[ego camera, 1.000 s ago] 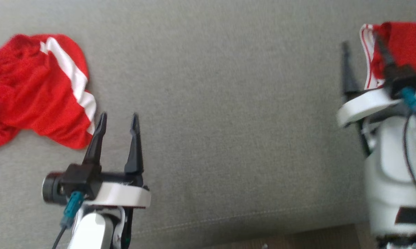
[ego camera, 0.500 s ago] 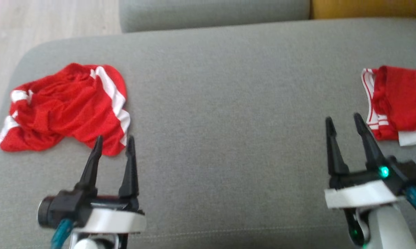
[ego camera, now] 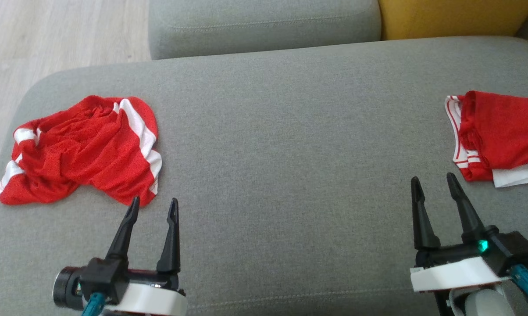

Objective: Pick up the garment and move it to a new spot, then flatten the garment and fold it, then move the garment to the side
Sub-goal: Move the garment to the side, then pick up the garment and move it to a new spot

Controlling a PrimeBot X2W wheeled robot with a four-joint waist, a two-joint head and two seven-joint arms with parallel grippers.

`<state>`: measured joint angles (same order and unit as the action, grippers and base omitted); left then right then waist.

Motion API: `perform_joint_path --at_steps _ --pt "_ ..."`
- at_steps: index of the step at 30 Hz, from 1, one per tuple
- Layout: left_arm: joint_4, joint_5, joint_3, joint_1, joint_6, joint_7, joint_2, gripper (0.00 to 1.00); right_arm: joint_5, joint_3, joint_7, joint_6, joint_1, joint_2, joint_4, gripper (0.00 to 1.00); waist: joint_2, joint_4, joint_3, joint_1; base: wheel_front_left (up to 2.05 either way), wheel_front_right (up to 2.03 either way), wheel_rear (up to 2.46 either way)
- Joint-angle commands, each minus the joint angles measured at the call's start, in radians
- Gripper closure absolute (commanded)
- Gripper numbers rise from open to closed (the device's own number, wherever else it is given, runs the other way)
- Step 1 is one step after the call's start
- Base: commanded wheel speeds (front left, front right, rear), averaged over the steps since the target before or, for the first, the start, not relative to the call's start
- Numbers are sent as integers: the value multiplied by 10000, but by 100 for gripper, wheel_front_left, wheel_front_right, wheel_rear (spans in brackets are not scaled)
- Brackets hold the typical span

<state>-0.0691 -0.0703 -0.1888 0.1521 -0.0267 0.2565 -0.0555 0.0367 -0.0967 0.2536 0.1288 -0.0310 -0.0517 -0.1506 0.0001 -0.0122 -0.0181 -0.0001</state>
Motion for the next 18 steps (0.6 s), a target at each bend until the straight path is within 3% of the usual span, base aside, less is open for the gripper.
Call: perform_joint_path --at_steps 1,18 --pt "-304 78 265 -286 -52 53 52 0 7 -266 81 19 199 6 266 0 -1 -6 13 1 0 0 0" --pt "-92 -70 150 -448 -294 53 52 0 419 -324 81 19 153 13 216 0 -1 262 -33 1 0 0 0"
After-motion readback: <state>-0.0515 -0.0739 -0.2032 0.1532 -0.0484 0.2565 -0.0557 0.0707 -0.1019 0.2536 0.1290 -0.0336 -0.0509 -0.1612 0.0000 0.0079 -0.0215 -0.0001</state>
